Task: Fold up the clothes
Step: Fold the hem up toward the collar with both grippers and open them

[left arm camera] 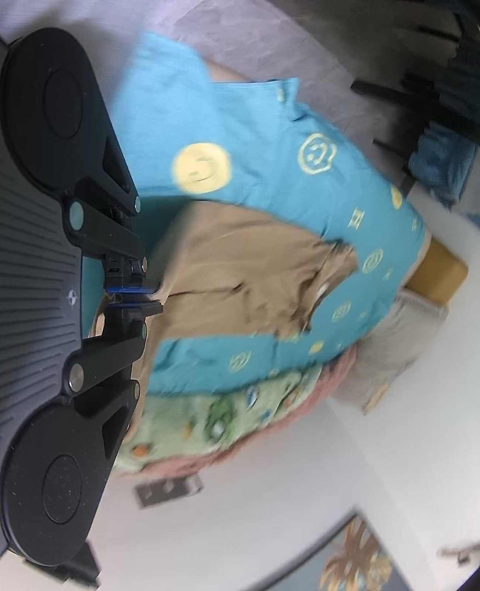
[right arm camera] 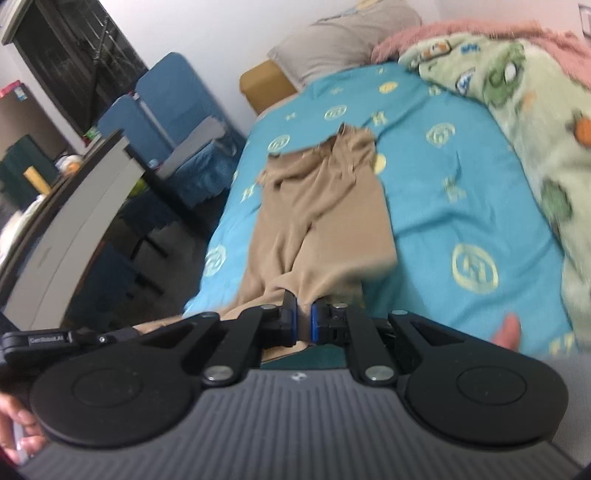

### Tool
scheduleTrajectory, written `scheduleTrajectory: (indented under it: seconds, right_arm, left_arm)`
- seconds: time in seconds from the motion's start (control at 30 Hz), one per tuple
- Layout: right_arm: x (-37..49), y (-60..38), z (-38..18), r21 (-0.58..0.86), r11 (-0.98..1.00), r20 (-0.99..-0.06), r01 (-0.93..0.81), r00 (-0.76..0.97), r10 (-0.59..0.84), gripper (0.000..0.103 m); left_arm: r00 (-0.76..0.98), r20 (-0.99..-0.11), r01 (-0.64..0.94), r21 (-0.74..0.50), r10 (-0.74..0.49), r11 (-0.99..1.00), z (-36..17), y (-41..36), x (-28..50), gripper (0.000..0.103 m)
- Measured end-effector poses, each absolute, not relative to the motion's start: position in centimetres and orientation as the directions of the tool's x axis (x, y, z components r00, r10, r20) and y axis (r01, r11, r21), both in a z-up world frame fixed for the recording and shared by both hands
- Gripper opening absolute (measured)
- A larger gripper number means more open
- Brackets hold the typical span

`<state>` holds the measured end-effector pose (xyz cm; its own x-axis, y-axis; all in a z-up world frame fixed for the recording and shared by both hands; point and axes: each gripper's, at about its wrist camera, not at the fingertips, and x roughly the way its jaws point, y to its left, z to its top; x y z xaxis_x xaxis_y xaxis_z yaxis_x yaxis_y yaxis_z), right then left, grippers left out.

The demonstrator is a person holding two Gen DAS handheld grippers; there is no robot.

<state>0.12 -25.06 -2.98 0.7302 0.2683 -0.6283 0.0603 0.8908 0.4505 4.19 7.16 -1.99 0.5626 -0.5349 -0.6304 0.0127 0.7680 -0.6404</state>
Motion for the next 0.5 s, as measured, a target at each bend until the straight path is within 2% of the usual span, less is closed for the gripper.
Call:
scheduleTrajectory:
  seconds: [0.27, 0.5]
  right_arm:
    - [12.8, -25.7, -5.8, 0.359, 0.927, -0.67, 0.108, 0.722, 0.175, 0.011]
    - [21.9, -25.9, -10.6, 0.237, 0.966, -0.698, 0.103, 0.71, 0.095, 0.011]
  left_arm:
    - [0.65, -0.643, 0.024, -0.515, -0.405, 0.857, -2.0, 2.9, 16.6, 0.005]
    - [0.707, -0.648, 0.08, -0.325, -0.284, 0.942, -6.9, -2.0, 25.9, 0.005]
